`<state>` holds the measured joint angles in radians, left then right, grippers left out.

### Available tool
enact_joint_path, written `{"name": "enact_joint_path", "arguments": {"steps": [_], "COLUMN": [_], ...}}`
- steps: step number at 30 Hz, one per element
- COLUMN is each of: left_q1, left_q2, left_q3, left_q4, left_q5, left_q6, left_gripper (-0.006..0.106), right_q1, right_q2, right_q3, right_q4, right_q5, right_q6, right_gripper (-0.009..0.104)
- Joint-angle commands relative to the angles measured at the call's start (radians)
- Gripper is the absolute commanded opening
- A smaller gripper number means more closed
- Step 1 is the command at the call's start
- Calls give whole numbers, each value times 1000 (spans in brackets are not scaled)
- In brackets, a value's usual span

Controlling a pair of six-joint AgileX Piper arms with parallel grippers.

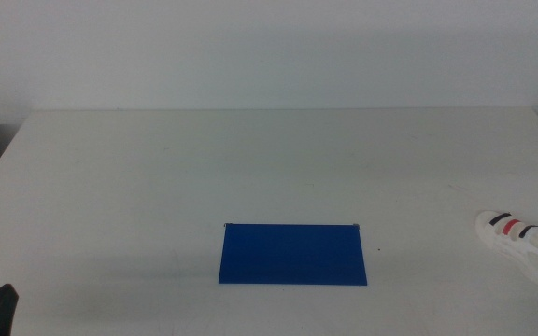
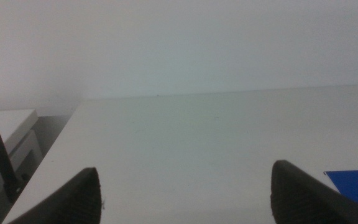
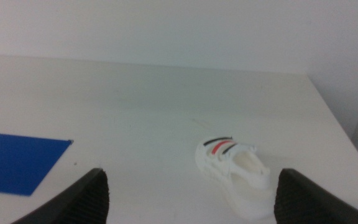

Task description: Use one arm to grab the shoe from the table and place it on the mat.

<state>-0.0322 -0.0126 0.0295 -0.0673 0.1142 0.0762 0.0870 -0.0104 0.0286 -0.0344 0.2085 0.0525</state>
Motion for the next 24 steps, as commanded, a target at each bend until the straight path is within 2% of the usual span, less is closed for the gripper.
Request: {"name": "enact_joint_path", "arguments": {"steps": [1,3,8,15,24], "left_q1": [-4,-4,-4,-4,-4], "left_q2": [-13,-13,-13,-13,-13], "left_q3": [7,7,7,7,7], "left_q4": [-10,-10,-10,-10,-10], "left_q5": [-82,-82,-82,-82,-82], "left_q6": [-5,-5,-5,-5,-5], "left_gripper": [94,94,94,94,94], "right_q1": [-2,-2,-2,-2,-2], "right_q2": [-25,-12,83,300,618], "right_q3": [-29,-94,-287,-525,-800], "right_q4": [-1,23,19,-33,-38], "right_q5": [-40,47,289,351,540], "right_q6": [-13,-13,-13,-13,-14], "right_gripper": [87,87,87,87,87]}}
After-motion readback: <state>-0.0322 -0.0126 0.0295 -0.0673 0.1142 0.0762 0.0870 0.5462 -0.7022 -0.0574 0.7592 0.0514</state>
